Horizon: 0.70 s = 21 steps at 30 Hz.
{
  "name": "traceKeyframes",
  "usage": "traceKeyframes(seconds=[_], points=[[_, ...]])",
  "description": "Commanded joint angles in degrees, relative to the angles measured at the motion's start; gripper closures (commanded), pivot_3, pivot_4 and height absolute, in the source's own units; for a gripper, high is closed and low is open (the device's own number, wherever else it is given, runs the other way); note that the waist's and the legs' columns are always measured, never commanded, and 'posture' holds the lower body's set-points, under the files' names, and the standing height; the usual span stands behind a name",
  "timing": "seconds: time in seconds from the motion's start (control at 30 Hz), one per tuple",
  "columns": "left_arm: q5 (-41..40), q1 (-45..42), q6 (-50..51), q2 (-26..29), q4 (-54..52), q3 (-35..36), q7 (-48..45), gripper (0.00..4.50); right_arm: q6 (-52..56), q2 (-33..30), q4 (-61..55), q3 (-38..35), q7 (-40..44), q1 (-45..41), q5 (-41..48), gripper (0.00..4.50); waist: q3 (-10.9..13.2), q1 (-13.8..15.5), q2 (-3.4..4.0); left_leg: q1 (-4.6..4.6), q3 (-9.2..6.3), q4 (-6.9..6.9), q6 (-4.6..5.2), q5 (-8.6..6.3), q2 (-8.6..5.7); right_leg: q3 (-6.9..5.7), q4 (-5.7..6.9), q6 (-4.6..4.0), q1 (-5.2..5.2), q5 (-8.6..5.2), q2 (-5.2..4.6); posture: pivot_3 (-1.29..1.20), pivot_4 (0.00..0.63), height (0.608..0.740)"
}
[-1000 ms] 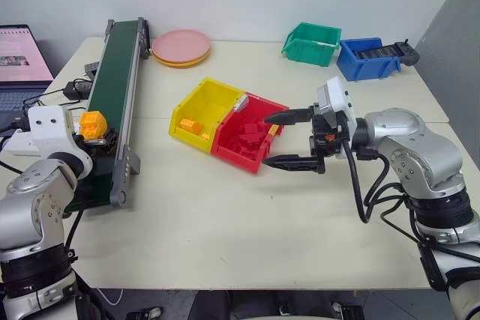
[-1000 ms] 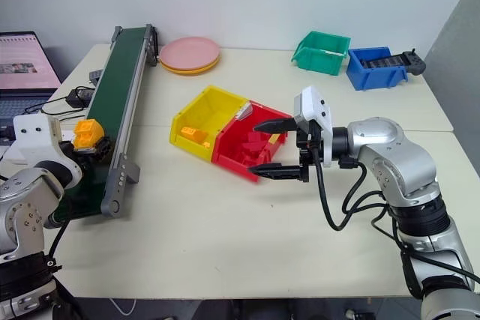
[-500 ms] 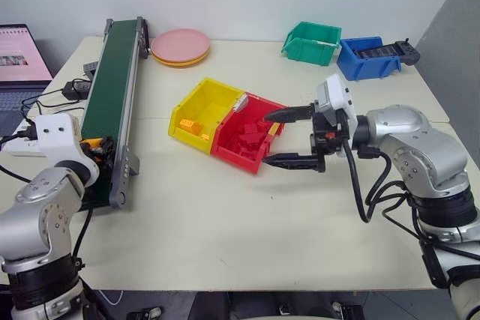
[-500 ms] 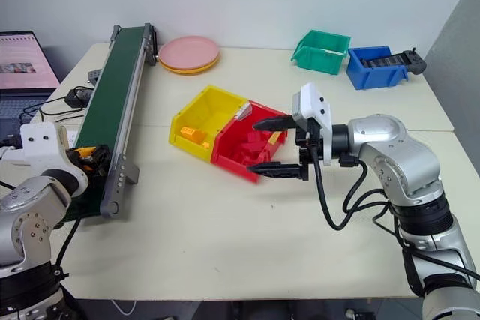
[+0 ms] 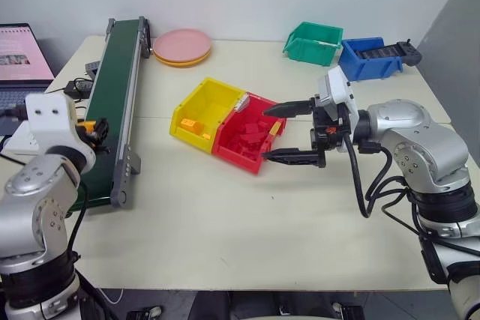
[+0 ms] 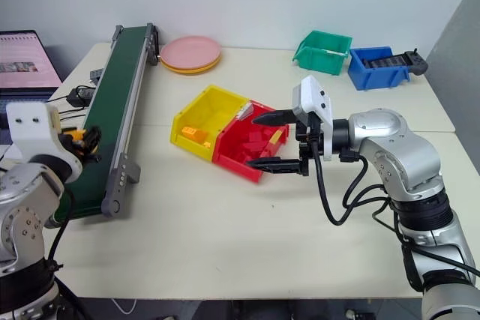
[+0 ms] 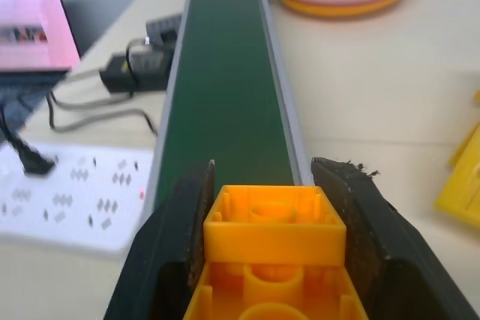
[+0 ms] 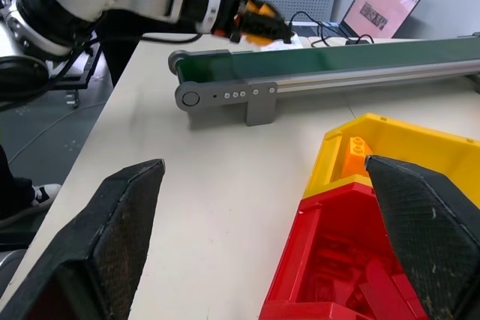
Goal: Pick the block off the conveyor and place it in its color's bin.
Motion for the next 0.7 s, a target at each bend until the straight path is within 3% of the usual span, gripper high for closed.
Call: traceKeyframes(seconds=[0.03, 0.13, 0.3, 0.43, 0.6, 0.67, 0.7], points=[[-0.40, -5.94, -3.22, 0.29, 3.14, -6.86, -4.87, 2.79, -0.43, -0.88, -1.98, -2.47, -1.12, -0.25, 0.33, 0.00, 0.00, 0.09, 0.00, 0.00, 0.02, 0.00, 0.00, 0.00, 0.00, 0.02, 0.00, 0.01, 0.00, 0.00, 0.00, 0.00, 0.150, 0.740], [1.86, -13.82, -8.09, -2.46, 11.89, -15.33, -8.96, 2.79, 0.46, -1.99, -3.84, -4.22, -3.50, 1.47, 0.44, 0.00, 0.00, 0.61, 0.00, -0.01, 0.01, 0.02, -0.01, 0.01, -0.01, -0.01, 0.00, 0.02, 0.00, 0.01, -0.01, 0.00, 0.150, 0.740], [5.47, -21.58, -15.92, -6.19, 25.60, -22.97, -14.18, 2.79, 2.74, -4.24, -6.82, -7.45, -7.77, 4.14, 0.44, 0.00, 0.00, 0.86, 0.00, -0.09, 0.12, 0.03, -0.11, 0.07, -0.02, 0.09, 0.00, 0.02, -0.13, 0.01, 0.00, 0.00, 0.150, 0.740], [8.40, -26.51, -23.09, -8.45, 37.83, -26.01, -18.33, 2.79, 5.01, -6.70, -10.33, -10.91, -10.74, 6.58, 1.42, 0.00, 0.00, 0.97, 0.00, -0.81, 0.16, 0.24, -0.20, 0.13, -0.01, 0.09, 0.21, 0.02, -0.79, 0.02, 0.02, 0.00, 0.150, 0.740], [9.94, -28.73, -27.36, -9.61, 44.15, -25.86, -20.39, 2.79, 6.59, -7.00, -13.12, -11.71, -13.11, 8.40, 2.41, 0.00, 0.00, 0.62, 0.00, -1.02, 0.24, 0.63, -0.06, 0.05, 0.06, 0.16, 0.42, 0.02, -0.95, 0.01, 0.09, 0.00, 0.150, 0.740], [10.19, -29.23, -28.42, -9.84, 45.80, -25.69, -21.29, 2.07, 7.05, -7.07, -14.14, -11.84, -13.91, 9.20, 2.86, 0.00, 0.00, 0.78, -0.01, -1.02, 0.19, 0.71, 0.01, 0.01, 0.05, 0.11, 0.56, 0.02, -0.95, 0.01, 0.08, 0.00, 0.150, 0.740], [10.27, -29.43, -28.76, -9.97, 46.36, -25.57, -21.64, 2.03, 7.19, -7.17, -14.48, -11.92, -14.23, 9.51, 3.11, 0.00, 0.00, 0.84, -0.01, -1.00, 0.18, 0.73, 0.02, 0.00, 0.04, 0.11, 0.63, 0.02, -0.95, 0.01, 0.08, 0.00, 0.150, 0.740]])
